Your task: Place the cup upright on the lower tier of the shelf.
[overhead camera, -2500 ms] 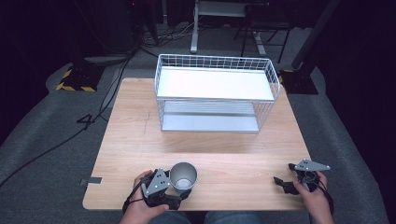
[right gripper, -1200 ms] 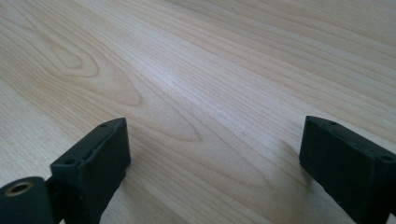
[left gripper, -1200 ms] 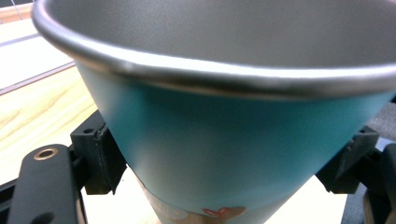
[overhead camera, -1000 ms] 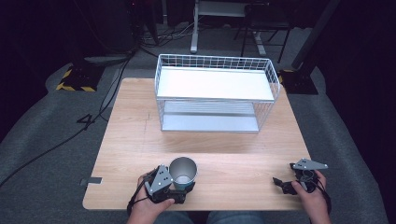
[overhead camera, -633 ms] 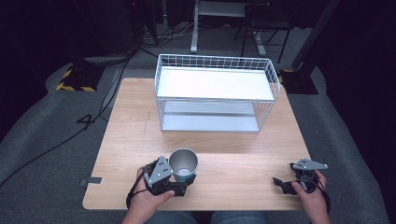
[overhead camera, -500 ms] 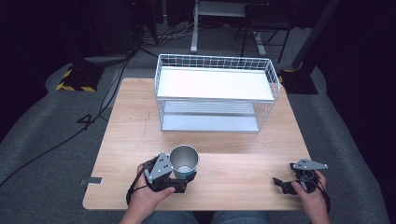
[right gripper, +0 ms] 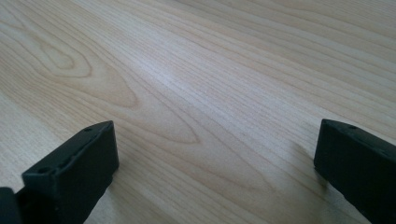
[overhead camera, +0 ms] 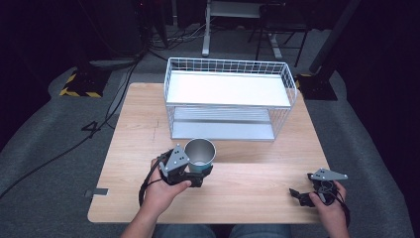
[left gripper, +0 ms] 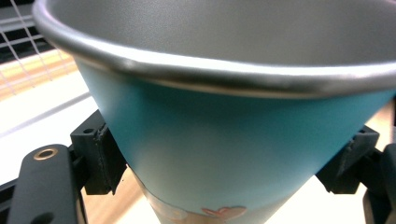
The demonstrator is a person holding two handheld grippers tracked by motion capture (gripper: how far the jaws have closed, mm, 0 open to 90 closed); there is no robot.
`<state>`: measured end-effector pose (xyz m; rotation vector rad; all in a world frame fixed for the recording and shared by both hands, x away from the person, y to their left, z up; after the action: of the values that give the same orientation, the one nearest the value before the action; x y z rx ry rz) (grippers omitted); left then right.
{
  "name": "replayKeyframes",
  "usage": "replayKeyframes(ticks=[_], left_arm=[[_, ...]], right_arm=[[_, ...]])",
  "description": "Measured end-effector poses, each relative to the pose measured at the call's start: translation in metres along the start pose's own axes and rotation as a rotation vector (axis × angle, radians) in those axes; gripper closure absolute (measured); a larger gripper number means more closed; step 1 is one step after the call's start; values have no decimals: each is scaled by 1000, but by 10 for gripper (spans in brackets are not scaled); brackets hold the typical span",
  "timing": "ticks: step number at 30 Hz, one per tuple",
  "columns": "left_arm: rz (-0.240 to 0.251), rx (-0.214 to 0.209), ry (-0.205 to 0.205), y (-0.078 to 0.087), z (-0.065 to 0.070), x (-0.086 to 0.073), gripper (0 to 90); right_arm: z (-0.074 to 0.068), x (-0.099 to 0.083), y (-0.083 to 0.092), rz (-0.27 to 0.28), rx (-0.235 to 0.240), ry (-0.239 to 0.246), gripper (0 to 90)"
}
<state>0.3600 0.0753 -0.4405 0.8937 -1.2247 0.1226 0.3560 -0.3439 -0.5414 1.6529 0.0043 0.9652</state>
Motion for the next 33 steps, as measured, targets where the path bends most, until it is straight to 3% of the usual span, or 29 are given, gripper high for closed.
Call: replayKeyframes(ticks=[5, 16, 25, 29, 33], left_arm=[[11, -8, 33, -11, -8, 5, 184], [16, 18, 24, -37, -20, 18, 184], [62, 9, 62, -58, -27, 30, 183], [66, 17, 32, -69, -30, 35, 183], [66, 12, 29, -80, -34, 39, 183]], right_arm=[[0, 0, 0, 0, 0, 0, 0], [0, 0, 0, -1, -8, -7, 0], [0, 0, 0, -1, -6, -7, 0], [0, 0, 0, -1, -7, -7, 0], [0, 0, 0, -1, -7, -7, 0]])
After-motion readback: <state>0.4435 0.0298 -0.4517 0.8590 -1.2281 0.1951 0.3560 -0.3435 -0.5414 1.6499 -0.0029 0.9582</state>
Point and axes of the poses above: each handheld gripper's, and its own axes: y roughly backward along the jaws, x roughly out of its top, z roughly to its right, the point moved 5 cm from there along -y, roughly forward along the jaws, and after that the axes turned 10 degrees about -z, right-handed, at the moved point
